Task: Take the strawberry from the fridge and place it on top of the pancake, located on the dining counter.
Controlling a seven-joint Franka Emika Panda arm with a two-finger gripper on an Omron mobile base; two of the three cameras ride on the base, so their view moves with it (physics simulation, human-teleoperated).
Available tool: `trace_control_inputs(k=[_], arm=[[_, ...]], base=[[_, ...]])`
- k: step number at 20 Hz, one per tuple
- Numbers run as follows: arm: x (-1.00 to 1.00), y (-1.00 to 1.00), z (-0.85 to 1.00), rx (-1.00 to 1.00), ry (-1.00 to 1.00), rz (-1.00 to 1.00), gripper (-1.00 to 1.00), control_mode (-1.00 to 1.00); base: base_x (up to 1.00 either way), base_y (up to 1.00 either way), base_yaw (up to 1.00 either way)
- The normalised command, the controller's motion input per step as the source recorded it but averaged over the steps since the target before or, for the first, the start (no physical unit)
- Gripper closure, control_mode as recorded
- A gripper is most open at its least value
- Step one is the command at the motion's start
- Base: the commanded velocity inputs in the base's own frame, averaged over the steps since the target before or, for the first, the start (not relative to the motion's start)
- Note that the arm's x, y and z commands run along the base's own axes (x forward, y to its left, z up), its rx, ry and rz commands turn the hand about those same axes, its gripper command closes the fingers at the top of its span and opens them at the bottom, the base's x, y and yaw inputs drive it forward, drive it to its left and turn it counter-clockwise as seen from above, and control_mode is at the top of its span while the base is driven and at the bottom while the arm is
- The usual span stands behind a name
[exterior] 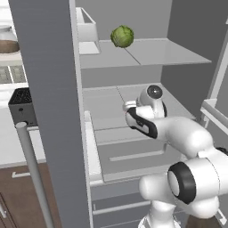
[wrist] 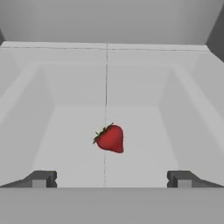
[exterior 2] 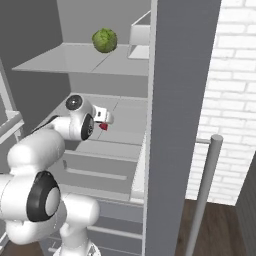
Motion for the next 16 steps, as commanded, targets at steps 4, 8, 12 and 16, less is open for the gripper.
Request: trace_control_inputs(k=[4, 8, 12, 16], arm=[[0.46, 0.00, -0.08, 0.00, 0.04, 0.00, -1.00, -1.00], [0.28, 0.00, -0.09, 0.00, 0.06, 0.00, -1.00, -1.00], [0.22, 0.00, -0.16, 0.00, 0.04, 0.00, -1.00, -1.00], [0.01, 0.00, -0.16, 0.00, 0.04, 0.00, -1.00, -1.00]], base=[[0.00, 0.00, 0.00], [0.00, 0.00, 0.00], [0.00, 0.00, 0.00], [0.00, 0.00, 0.00]])
